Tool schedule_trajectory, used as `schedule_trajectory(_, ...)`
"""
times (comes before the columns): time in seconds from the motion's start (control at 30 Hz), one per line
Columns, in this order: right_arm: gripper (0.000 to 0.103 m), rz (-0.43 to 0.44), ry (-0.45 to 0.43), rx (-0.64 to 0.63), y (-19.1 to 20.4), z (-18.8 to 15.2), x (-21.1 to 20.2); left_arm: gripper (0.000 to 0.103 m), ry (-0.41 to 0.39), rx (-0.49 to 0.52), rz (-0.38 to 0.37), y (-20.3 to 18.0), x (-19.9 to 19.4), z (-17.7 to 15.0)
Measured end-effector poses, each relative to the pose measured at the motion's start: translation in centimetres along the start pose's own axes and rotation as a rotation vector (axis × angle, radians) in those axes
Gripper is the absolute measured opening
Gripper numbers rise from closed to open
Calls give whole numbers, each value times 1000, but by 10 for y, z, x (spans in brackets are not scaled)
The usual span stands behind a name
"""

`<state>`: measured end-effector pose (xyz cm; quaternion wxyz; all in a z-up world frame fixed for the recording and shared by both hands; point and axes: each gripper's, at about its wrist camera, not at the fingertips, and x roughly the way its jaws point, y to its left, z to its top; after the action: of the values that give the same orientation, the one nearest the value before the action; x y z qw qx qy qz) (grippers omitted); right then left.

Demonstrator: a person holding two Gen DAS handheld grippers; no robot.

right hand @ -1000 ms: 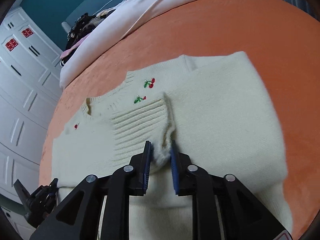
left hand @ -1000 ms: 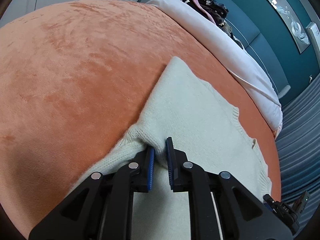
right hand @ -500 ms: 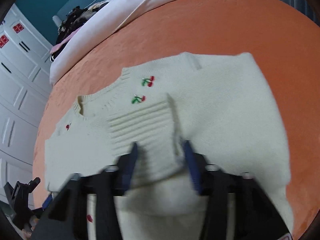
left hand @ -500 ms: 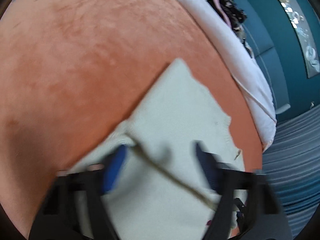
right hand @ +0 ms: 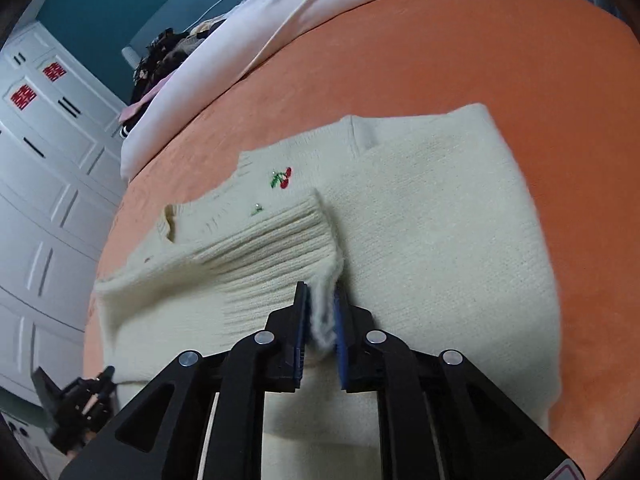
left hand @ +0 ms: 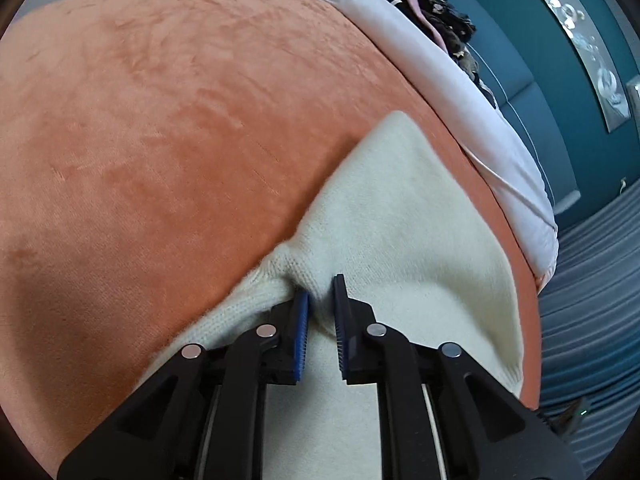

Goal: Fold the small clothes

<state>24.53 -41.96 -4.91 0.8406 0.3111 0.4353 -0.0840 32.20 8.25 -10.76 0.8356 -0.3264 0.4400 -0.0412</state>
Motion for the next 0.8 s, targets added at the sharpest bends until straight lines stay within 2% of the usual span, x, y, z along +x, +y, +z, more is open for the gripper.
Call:
schedule_trajectory(0.03, 20, -54, -17, -4, 6, 2, -9, 13, -6, 10, -6, 1, 0, 0)
schedule_trajectory(0.1, 29, -152, -136, -47, 24, -2, -37, 13, -27, 29, -16, 1, 0, -2)
schedule_trajectory(0.13, 31, -144, -195, -62, 35, -7, -50, 13, -45, 48, -17, 1, 0, -4)
schedule_trajectory(0.17, 31, -61, -196, -90, 53, -10, -53, 13, -66, 72, -16, 2, -1, -8)
schedule_trajectory(0.23, 29, 93, -46, -188, 103, -17, -27, 14, -104, 96, -22, 3, -1, -13)
schedule_trajectory(0.3, 29, 192, 54, -326, 159, -36, 5, 14, -115, 73, -46, 7, -1, -13)
schedule_trajectory(0.37, 29, 206, 107, -466, 210, -52, 41, 14, -126, 65, -68, 12, -1, -15)
schedule_trajectory(0.47, 27, 145, 187, -566, 257, -59, 106, 15, -142, 80, -74, 12, 1, -16)
schedule_trajectory(0.53, 18, 65, 175, -570, 263, -48, 136, 15, -149, 86, -75, 12, 2, -17)
schedule_trajectory(0.57, 10, 56, 168, -536, 260, -39, 143, 15, -154, 92, -74, 12, 2, -18)
schedule_trajectory(0.6, 7, 50, 159, -488, 256, -31, 142, 15, -159, 96, -74, 11, 3, -18)
schedule_trajectory(0.63, 9, 45, 143, -442, 254, -24, 136, 15, -163, 97, -77, 11, 3, -18)
schedule_trajectory(0.67, 21, 76, 114, -410, 252, -21, 126, 15, -167, 96, -84, 12, 3, -18)
schedule_trajectory(0.7, 21, 122, 93, -407, 253, -19, 114, 15, -171, 93, -91, 13, 3, -19)
schedule_trajectory(0.73, 21, 176, 92, -434, 259, -21, 105, 15, -175, 93, -96, 13, 4, -19)
schedule_trajectory(0.8, 26, 221, 139, -534, 287, -29, 105, 15, -180, 95, -99, 13, 3, -20)
